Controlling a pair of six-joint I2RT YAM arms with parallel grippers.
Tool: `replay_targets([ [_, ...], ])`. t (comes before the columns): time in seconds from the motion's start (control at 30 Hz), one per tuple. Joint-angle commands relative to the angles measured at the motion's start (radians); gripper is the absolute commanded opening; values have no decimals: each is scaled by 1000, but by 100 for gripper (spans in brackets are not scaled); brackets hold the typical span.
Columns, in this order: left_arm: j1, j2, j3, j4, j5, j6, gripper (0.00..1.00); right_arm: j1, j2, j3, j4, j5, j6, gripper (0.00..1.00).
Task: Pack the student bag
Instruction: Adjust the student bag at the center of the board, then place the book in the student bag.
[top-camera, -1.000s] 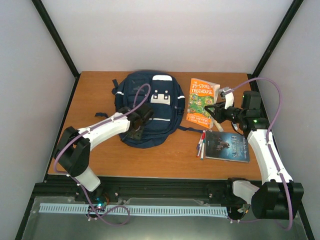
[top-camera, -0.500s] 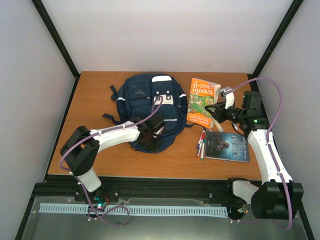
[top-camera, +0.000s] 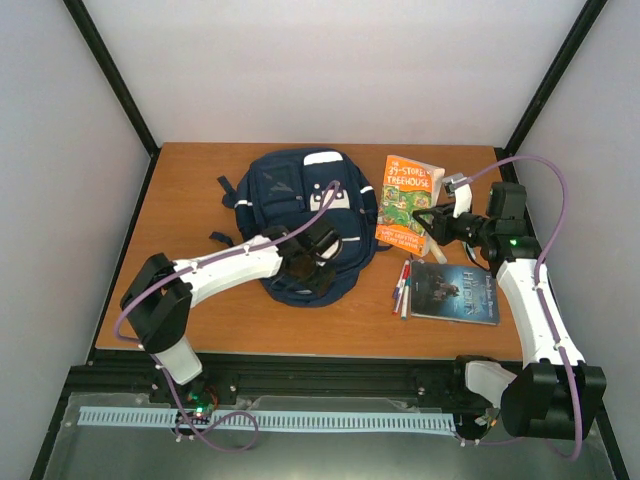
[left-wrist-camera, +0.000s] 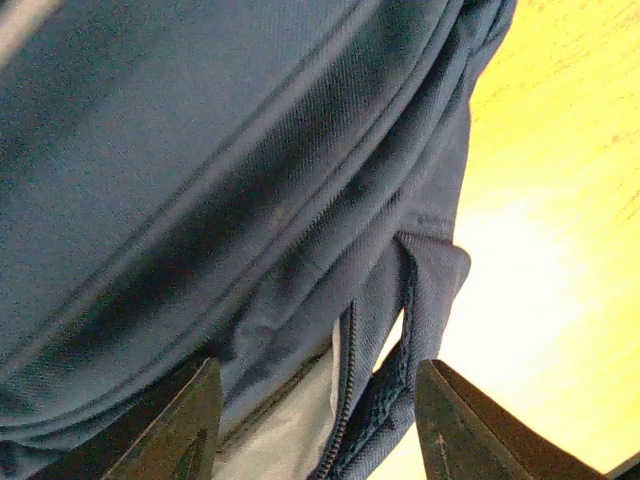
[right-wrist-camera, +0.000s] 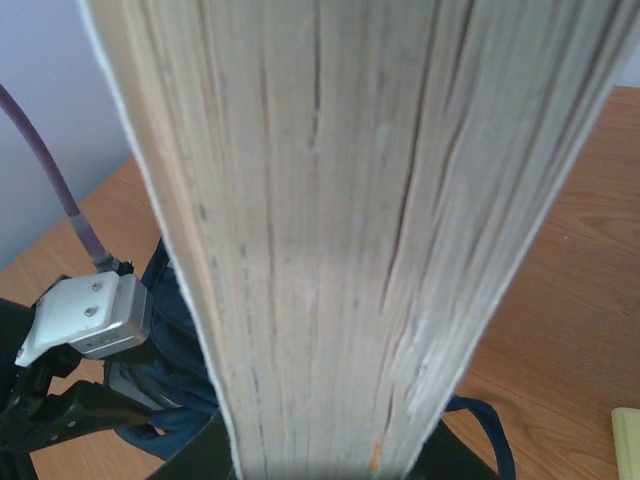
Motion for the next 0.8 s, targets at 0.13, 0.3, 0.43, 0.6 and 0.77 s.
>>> replay_targets([
  [0.13, -12, 3, 83, 12, -109, 241, 57, -15, -29, 2, 67, -40, 7, 3],
  [0.3, -18, 58, 131, 24, -100, 290, 69, -23, -28, 2, 67, -44, 7, 3],
  [0.43, -43, 110, 172, 21, -139, 323, 69, -25, -22, 5, 64, -42, 5, 3],
  [0.6, -68, 167, 188, 25, -199, 366, 69, -35, -30, 8, 62, -39, 8, 3],
  [0.77, -72, 204, 201, 32, -223, 380, 68, -46, -31, 6, 62, -49, 12, 3],
])
